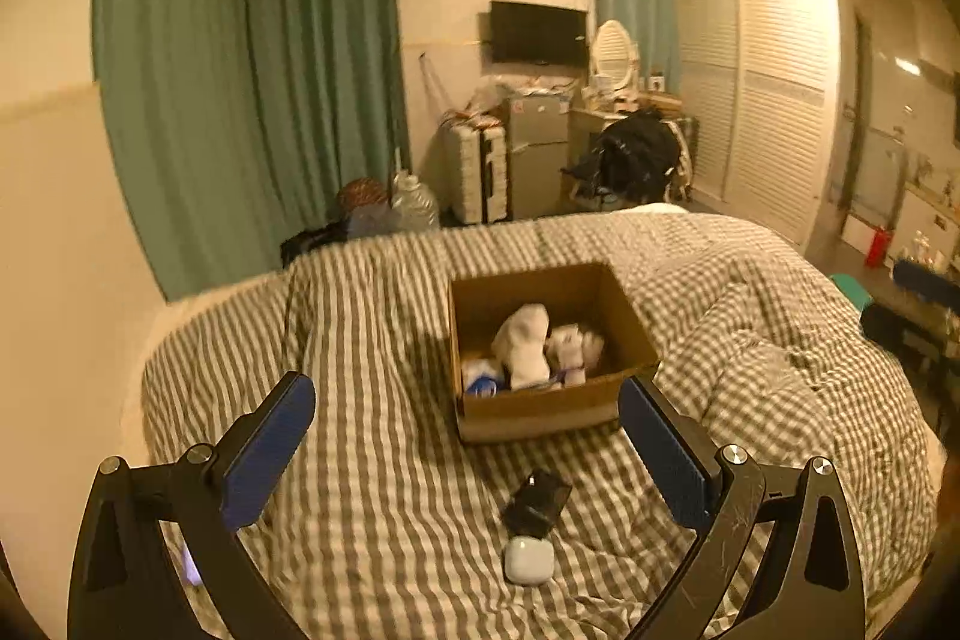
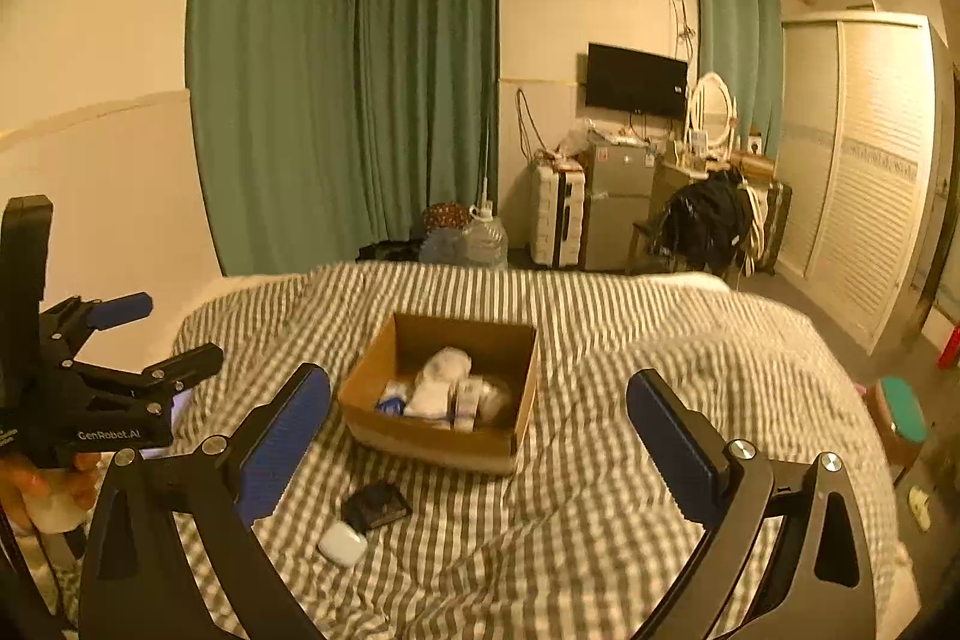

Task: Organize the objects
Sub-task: 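Release the sock and tube into the box and withdraw both tools, then grasp the white earbud case with the left tool while the right tool grasps the black tape roll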

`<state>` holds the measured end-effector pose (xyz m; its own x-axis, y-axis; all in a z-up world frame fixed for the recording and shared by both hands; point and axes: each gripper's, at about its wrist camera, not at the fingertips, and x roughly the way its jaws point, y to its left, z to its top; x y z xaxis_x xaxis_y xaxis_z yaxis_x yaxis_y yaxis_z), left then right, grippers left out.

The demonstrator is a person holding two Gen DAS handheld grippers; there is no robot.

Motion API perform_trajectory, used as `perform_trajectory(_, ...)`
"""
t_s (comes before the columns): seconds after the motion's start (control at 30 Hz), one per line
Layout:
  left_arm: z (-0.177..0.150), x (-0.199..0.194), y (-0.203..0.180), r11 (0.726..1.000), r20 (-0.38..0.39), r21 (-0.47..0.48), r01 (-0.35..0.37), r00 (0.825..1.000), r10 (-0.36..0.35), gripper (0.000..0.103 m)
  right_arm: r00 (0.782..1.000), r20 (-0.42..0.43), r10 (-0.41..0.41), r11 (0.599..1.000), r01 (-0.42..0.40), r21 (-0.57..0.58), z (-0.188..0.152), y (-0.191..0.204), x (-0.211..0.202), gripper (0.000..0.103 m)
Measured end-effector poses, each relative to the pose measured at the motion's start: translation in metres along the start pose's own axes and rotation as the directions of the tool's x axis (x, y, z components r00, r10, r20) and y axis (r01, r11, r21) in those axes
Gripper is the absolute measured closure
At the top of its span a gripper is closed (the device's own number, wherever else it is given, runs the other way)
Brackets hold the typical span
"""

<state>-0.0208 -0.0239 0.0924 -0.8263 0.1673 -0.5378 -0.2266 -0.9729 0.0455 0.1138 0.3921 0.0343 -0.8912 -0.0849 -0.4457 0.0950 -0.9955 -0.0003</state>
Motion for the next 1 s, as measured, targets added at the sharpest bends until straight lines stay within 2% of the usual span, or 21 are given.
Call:
perform_trajectory(0.17,-0.042,0.032,0.000,0.997,-0.040,-0.042,-0.061,0.997,0.060,0.000,0.997,-0.029,-0.065,0.997,0.064,-0.041,-0.057,0.010,0.031,0.003)
perform_trajectory(0.23,-0.057,0.045,0.001,0.995,-0.066,-0.058,-0.078,0.995,0.075,0.000,0.997,-0.055,-0.062,0.996,0.059,-0.060,-0.080,0.014,0.046,0.003)
perform_trajectory(0.4,-0.099,0.083,0.000,0.993,-0.171,-0.111,-0.034,0.985,0.015,0.000,0.990,-0.128,-0.058,0.998,0.053,-0.045,-0.113,0.014,0.080,0.003)
perform_trajectory(0.5,-0.118,0.100,-0.008,0.995,-0.212,-0.094,-0.039,0.977,0.018,0.000,0.985,-0.151,-0.081,0.995,0.072,-0.069,-0.128,0.016,0.096,0.003)
perform_trajectory(0.57,-0.130,0.108,-0.015,0.995,-0.227,-0.065,-0.075,0.972,0.059,0.000,0.980,-0.170,-0.106,0.992,0.092,-0.089,-0.139,0.018,0.105,0.003)
perform_trajectory(0.7,-0.152,0.126,-0.030,0.998,-0.288,-0.023,-0.052,0.957,0.043,0.000,0.971,-0.236,-0.047,0.998,0.035,-0.052,-0.153,0.015,0.121,0.003)
perform_trajectory(0.93,-0.164,0.150,-0.045,0.997,-0.311,0.038,-0.061,0.948,0.070,0.001,0.961,-0.273,-0.035,0.999,0.037,0.002,-0.162,0.006,0.132,0.003)
perform_trajectory(0.97,-0.166,0.154,-0.049,0.998,-0.319,0.045,-0.040,0.946,0.052,0.003,0.961,-0.273,-0.037,0.999,0.039,0.003,-0.163,0.006,0.133,0.003)
perform_trajectory(1.0,-0.168,0.160,-0.052,0.999,-0.332,0.048,-0.018,0.943,0.033,0.010,0.961,-0.273,-0.038,0.999,0.041,0.004,-0.163,0.006,0.133,0.003)
